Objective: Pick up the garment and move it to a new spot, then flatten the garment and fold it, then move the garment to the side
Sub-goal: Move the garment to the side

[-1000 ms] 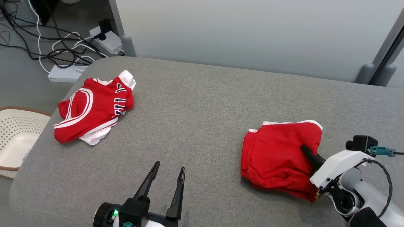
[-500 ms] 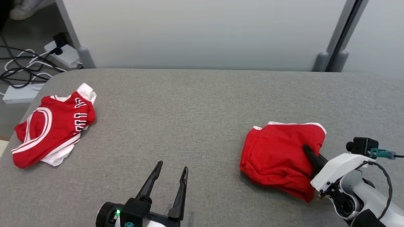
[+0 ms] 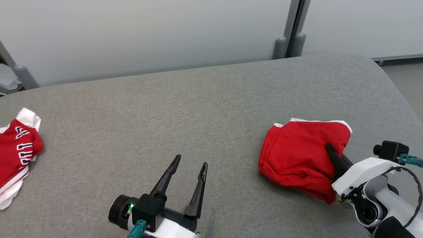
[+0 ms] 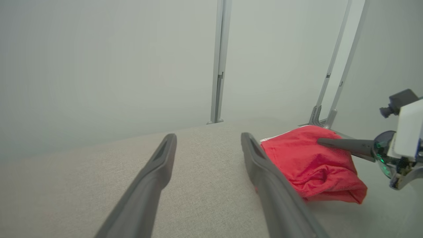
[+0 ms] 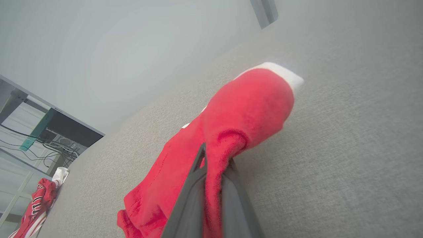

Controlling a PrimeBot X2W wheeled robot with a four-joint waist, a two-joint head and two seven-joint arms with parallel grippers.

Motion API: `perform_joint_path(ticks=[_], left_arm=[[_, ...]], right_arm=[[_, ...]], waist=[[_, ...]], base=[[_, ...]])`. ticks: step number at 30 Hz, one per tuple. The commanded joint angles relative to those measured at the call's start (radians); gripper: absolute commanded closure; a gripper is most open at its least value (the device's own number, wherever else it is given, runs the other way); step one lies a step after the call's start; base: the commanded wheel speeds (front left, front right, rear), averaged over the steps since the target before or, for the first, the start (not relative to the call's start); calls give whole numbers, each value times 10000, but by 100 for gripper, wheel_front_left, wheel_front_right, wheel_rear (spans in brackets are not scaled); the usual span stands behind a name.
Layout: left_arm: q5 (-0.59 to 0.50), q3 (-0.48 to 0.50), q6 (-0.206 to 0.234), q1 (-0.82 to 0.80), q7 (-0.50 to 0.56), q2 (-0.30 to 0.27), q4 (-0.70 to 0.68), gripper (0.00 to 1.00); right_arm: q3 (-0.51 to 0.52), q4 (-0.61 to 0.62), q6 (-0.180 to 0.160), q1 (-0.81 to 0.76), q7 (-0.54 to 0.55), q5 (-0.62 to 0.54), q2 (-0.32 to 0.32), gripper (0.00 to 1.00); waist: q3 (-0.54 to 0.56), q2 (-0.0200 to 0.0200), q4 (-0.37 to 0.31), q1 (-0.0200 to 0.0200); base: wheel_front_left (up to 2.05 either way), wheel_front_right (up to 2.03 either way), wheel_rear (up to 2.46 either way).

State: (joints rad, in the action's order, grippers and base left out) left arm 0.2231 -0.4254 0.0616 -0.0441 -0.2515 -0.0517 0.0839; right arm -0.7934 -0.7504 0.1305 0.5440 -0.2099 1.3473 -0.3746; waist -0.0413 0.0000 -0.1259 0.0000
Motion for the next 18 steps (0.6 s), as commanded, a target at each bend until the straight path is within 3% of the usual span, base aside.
perform_joint_path(ticks=[1, 18], left_arm=[[31, 260, -12, -530, -103, 15, -195, 0], [-10, -86, -136, -778, -103, 15, -24, 0]], right_arm=[[-102, 249, 2, 108, -231, 107, -140, 100], [98, 438, 2, -400, -513, 108, -375, 100]], waist=[[-116, 0, -386, 0], [-177, 0, -2077, 0]], base=[[0, 0, 0], [0, 0, 0]])
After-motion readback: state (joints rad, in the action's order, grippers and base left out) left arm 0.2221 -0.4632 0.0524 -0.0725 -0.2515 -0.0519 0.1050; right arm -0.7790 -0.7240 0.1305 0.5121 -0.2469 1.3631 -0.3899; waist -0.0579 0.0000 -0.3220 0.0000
